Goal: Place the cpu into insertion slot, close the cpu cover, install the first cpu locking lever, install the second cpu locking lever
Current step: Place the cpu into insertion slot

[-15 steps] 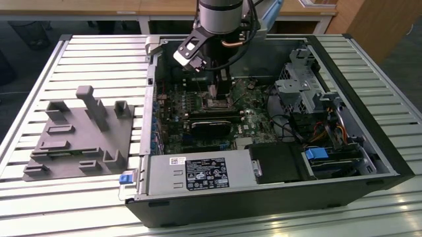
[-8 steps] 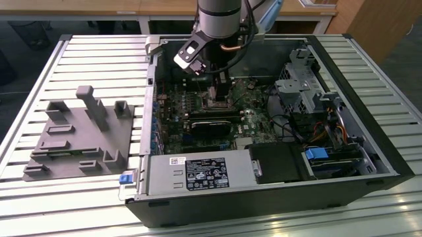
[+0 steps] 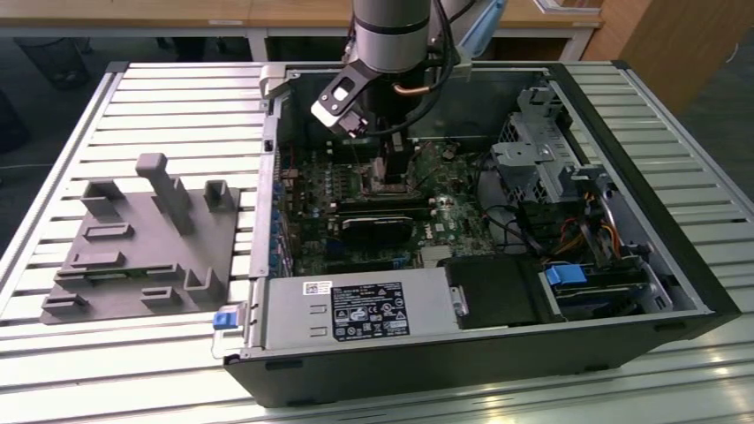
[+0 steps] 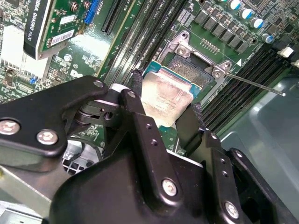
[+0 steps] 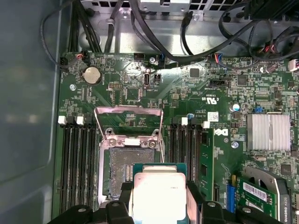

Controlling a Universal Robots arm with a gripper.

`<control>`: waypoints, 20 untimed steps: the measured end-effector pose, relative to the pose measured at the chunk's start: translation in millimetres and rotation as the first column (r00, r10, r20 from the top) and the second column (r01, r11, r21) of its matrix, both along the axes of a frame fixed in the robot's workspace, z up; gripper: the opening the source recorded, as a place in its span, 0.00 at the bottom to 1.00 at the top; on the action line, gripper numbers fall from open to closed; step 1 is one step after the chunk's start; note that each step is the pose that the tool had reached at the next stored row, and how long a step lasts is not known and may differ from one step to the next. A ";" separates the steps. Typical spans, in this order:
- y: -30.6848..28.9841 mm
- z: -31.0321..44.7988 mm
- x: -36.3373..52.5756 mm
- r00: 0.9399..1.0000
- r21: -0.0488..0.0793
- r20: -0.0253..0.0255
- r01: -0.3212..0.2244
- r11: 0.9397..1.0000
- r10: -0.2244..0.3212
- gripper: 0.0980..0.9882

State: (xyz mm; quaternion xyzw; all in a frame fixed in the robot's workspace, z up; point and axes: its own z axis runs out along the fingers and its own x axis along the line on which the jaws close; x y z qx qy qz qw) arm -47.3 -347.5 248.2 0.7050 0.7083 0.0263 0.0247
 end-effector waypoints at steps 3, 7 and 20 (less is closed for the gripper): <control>0.0 -1.2 0.0 1.000 0.000 0.000 0.000 1.000 0.000 0.49; 0.0 -3.0 0.0 1.000 0.000 0.000 0.000 1.000 0.000 0.49; 0.9 -14.1 -0.1 1.000 -0.002 0.000 0.001 1.000 -0.001 0.49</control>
